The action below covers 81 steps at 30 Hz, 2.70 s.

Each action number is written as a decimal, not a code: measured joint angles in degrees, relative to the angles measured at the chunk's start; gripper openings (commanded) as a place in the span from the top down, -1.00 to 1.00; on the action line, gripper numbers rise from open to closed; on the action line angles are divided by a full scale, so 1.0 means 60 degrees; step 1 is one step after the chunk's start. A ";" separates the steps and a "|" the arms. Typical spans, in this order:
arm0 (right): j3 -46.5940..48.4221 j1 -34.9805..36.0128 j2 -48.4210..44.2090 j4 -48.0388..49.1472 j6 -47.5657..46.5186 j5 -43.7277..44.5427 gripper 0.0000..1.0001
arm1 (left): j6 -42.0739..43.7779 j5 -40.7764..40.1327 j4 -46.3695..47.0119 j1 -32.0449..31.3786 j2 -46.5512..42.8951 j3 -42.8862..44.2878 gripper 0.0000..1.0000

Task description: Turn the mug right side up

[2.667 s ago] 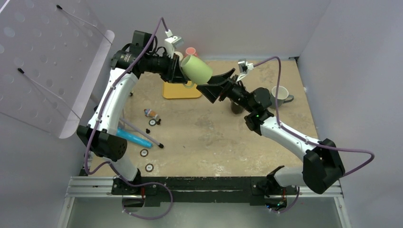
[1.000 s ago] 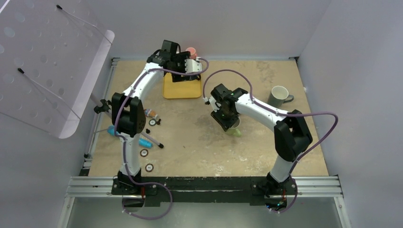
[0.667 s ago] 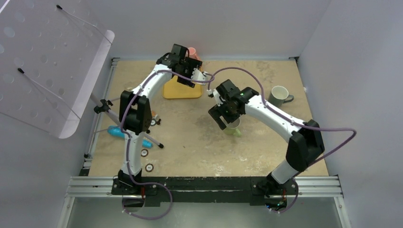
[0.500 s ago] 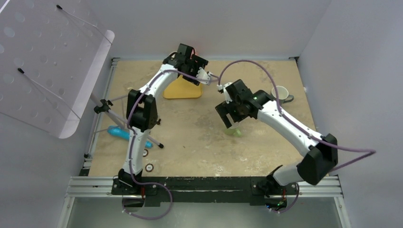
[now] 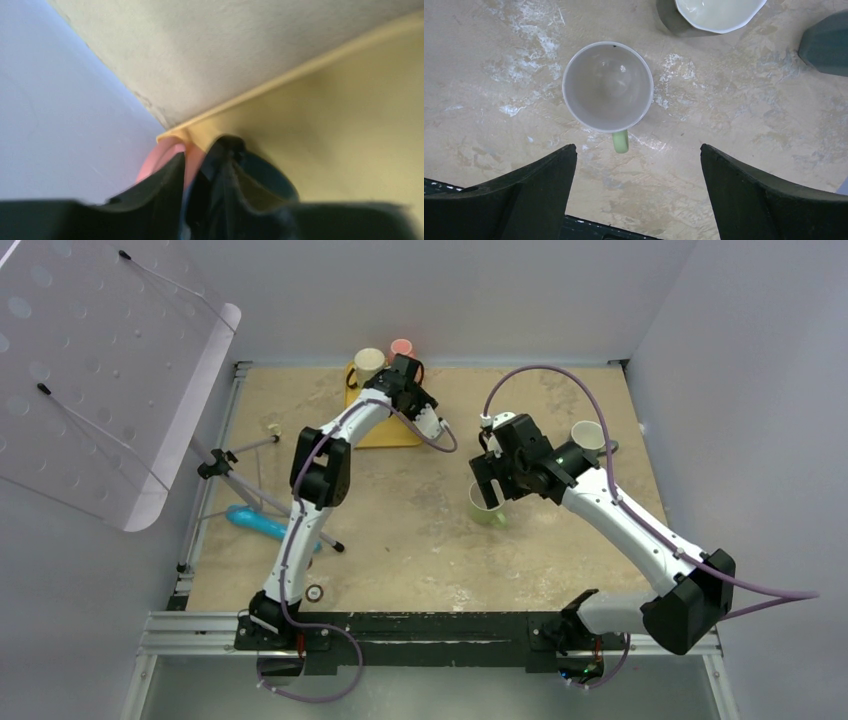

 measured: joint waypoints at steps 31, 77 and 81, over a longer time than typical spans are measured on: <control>-0.1545 -0.1435 -0.1512 0.7756 0.0718 -0.5166 -0.97 | -1.2200 0.2466 -0.0860 0.0091 -0.5661 -0.1785 1.00; 0.0062 -0.2998 -0.0856 0.1657 0.0109 -0.0408 1.00 | -1.4571 0.0437 -0.2120 0.0831 -0.5570 -0.1049 -1.00; -0.0925 -0.3257 -0.0306 0.1147 0.0036 -0.0860 1.00 | -1.4382 -0.0084 -0.2182 0.1202 -0.4495 -0.0882 -0.91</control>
